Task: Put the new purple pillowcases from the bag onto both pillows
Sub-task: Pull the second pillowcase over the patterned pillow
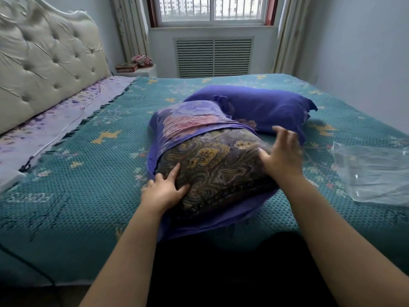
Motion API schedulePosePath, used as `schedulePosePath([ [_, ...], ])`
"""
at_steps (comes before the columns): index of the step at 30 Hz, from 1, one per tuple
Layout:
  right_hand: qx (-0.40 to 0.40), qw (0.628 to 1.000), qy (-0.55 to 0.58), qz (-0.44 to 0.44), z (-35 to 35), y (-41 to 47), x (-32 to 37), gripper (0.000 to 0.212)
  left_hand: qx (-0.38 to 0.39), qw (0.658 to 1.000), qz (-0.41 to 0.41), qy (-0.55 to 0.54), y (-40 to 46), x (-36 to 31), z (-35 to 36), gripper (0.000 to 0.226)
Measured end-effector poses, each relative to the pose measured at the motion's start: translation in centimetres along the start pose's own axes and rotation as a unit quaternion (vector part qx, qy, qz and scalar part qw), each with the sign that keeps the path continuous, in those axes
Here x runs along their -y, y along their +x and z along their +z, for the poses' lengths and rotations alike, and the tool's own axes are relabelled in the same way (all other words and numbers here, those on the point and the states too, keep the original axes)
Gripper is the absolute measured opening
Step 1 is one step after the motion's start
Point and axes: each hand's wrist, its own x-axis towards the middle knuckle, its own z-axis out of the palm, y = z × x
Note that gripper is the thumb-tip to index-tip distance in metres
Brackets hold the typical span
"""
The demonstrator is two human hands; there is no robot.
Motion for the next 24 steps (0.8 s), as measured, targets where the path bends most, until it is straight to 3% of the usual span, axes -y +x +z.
schedulePosePath([
  [1, -0.016, 0.998, 0.005, -0.065, 0.2, 0.3, 1.0, 0.066, -0.008, 0.999, 0.003, 0.045, -0.2, -0.5, -0.3, 0.074],
  [3, 0.062, 0.986, 0.009, -0.151, 1.3, 1.5, 3.3, 0.065, -0.021, 0.995, 0.013, 0.101, -0.3, -1.2, -0.9, 0.072],
  [6, 0.258, 0.949, -0.066, -0.17, 5.5, 1.5, 5.9, 0.066, -0.013, 0.991, 0.016, 0.135, 0.0, -1.6, -2.1, 0.063],
  [8, 0.315, 0.929, -0.1, -0.164, 8.2, 0.1, 6.0, 0.065, -0.066, 0.989, 0.029, 0.13, 0.7, -2.0, -3.3, 0.053],
  [11, 0.309, 0.932, -0.085, -0.168, 9.5, -0.7, 5.7, 0.064, -0.189, 0.979, 0.053, 0.059, 3.7, -3.2, -5.0, 0.053],
  [13, 0.307, 0.933, -0.084, -0.167, 9.5, -0.4, 5.5, 0.063, -0.171, 0.981, 0.068, 0.063, 6.3, -4.1, -4.9, 0.059],
  [16, 0.321, 0.928, -0.093, -0.162, 9.7, -0.2, 5.2, 0.063, -0.199, 0.976, 0.09, 0.01, 8.7, -5.1, -3.5, 0.038],
  [20, 0.328, 0.924, -0.125, -0.154, 10.8, 0.1, 4.6, 0.062, -0.365, 0.914, 0.167, -0.063, 8.3, -6.8, -2.3, 0.014],
  [22, 0.338, 0.922, -0.136, -0.131, 11.7, 0.5, 4.4, 0.061, -0.383, 0.899, 0.196, -0.087, 7.2, -7.4, -0.7, 0.011],
  [24, 0.348, 0.921, -0.135, -0.108, 12.4, 1.0, 4.6, 0.06, -0.362, 0.908, 0.193, -0.09, 6.4, -7.3, 1.3, 0.008],
])
